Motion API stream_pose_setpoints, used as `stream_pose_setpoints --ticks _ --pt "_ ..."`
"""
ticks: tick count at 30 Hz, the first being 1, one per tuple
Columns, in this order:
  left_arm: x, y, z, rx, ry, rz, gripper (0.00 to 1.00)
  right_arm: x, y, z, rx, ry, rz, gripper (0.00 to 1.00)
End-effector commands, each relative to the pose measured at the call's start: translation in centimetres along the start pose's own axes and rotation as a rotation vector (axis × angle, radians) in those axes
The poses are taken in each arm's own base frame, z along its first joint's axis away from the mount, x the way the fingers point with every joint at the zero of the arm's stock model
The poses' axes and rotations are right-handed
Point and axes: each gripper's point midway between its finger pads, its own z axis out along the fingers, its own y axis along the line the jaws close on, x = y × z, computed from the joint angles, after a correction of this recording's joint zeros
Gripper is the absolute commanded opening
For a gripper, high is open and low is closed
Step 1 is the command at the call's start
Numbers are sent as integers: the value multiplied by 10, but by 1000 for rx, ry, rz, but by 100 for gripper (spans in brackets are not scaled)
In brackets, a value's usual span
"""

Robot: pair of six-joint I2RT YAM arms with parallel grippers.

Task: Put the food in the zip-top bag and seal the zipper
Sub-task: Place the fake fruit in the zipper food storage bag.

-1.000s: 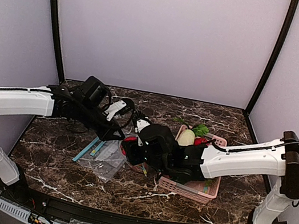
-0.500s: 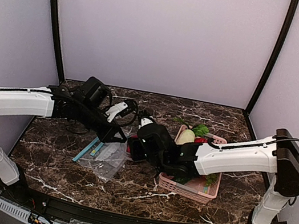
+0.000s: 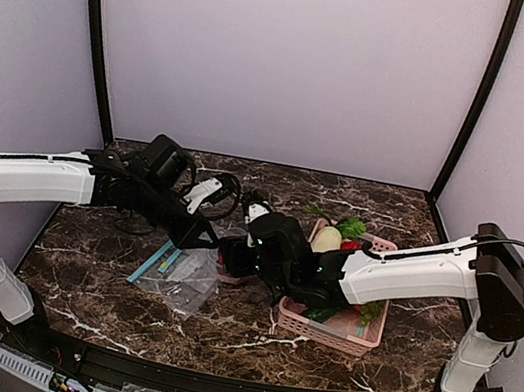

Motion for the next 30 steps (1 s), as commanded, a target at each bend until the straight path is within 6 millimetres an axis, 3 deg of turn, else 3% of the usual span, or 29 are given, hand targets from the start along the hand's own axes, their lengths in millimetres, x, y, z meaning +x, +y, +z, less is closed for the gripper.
stream_pose_setpoints --ticks 1,7,14,20,23,30 --pt "-6 3 -6 -38 -13 0 1 -9 29 -2 -138 -40 11 71" --pt "-4 16 -7 -95 -4 -11 1 -13 28 -10 -144 -31 6 82" --pt "-3 27 -6 -117 7 -47 1 -22 28 -28 -151 -33 -6 84" --pt "-4 31 -8 -119 -2 -62 1 -16 41 -47 -224 25 -32 75" --pt "-4 31 -8 -113 -1 -66 1 -1 45 -50 -236 81 -38 67" --pt "-4 30 -7 -105 0 -69 1 20 21 -47 -150 143 39 57"
